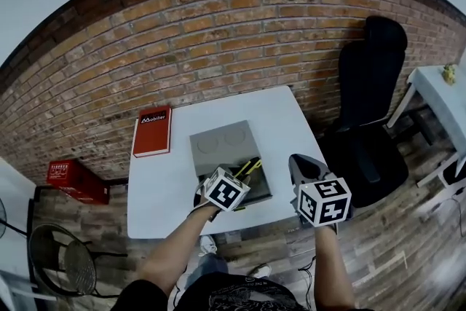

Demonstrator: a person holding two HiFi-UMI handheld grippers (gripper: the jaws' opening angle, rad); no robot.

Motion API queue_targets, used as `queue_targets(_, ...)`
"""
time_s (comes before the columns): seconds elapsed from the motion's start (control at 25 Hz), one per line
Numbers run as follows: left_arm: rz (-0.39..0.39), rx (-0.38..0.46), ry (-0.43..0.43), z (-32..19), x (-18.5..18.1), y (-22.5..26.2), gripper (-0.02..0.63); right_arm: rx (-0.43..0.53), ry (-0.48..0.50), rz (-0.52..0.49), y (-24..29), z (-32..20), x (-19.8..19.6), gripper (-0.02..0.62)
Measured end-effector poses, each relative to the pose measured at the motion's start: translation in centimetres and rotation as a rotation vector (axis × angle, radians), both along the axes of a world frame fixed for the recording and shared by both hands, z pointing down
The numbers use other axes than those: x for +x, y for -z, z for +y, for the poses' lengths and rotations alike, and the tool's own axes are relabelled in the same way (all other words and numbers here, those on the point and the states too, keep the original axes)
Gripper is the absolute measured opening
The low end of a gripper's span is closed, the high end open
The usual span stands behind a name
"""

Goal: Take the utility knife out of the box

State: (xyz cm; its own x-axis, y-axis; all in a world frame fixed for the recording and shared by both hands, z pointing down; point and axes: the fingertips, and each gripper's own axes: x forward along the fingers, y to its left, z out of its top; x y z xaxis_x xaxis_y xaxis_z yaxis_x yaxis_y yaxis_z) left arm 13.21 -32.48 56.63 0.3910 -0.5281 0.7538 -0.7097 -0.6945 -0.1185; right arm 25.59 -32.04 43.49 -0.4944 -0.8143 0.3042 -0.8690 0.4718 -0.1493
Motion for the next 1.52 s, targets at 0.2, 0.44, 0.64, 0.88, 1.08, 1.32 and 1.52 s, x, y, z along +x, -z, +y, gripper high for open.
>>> queue_targets(0.2,0.027,0.064,0.039,0.0,-0.7,3.0,0.127,0.007,0.024,-0.001,0.8,0.3,-0.7,0.02)
queue_targets(0.44,0.075,0.143,0.075,-0.3,-1.8,6.5,0.127,0.021,0.035,0.003,1.8,0.7,-2.0,0.02)
queue_targets(0.64,0.139,0.213,0.095,-0.3,-2.9,9.8,0.127,0.037,0.02,0.008,2.7,0.9,-3.0,0.02)
queue_targets(0.88,0.198,0.306,0.098,-0.2,-5.2,13.2,0.127,0.058,-0.025,0.016,4.0,1.5,-4.0,0.02)
queue_targets(1.08,0.258,0.363,0.112,0.1,-7.7,15.8,0.127,0.085,-0.069,0.03,5.4,2.3,-5.2,0.02)
queue_targets(1.32,0.331,0.423,0.103,0.7,-10.9,19.0,0.127,0.122,-0.117,0.041,7.3,3.1,-6.9,0.02)
queue_targets(1.52,0.368,0.475,0.119,0.6,-14.5,20.8,0.127,0.149,-0.151,0.042,8.4,3.5,-8.4,0.02)
